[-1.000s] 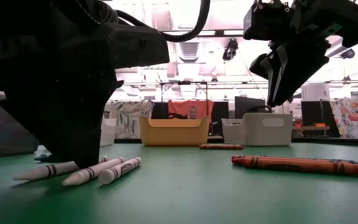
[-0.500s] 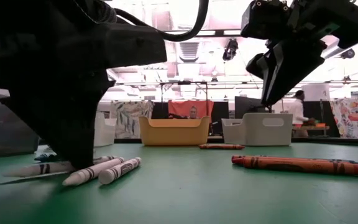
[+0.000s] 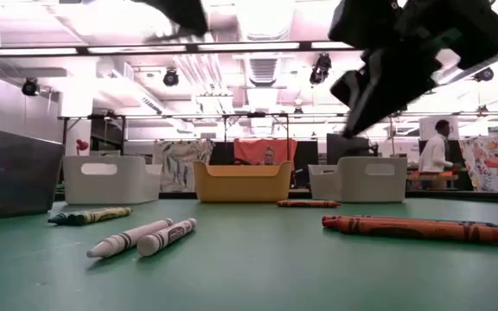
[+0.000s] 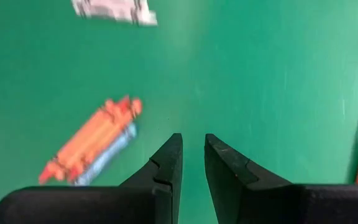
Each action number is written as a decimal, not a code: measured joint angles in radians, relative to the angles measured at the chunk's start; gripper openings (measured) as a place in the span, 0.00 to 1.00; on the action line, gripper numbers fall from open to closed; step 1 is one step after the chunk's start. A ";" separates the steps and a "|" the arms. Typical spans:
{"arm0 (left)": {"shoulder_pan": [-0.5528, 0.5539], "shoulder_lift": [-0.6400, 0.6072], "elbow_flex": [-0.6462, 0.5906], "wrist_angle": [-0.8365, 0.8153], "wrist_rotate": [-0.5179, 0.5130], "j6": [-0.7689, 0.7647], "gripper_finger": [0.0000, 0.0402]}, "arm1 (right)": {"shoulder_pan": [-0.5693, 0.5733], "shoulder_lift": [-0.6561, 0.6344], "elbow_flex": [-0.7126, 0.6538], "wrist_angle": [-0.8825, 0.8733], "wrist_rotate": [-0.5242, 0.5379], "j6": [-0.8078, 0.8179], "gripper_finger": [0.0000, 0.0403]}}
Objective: Sort crayons
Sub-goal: Put the white crayon into the gray bin
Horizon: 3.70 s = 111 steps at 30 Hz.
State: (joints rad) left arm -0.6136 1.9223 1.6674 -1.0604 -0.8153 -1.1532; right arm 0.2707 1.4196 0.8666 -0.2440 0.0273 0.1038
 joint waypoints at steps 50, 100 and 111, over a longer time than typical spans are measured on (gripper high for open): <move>0.643 -0.724 -1.193 1.961 0.731 1.336 0.00 | -0.311 0.017 -0.024 1.094 -0.058 -0.244 0.12; 0.654 -0.759 -1.111 1.711 0.561 1.226 0.39 | -0.611 -0.006 0.274 0.067 0.291 -0.037 0.04; 0.655 -0.793 -1.113 1.685 0.560 1.238 0.39 | -0.968 0.129 0.311 -0.348 0.121 0.218 0.04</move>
State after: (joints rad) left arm 0.0414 1.1297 0.5549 0.6242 -0.2554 0.0847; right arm -0.6971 1.5487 1.1776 -0.5915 0.1487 0.3221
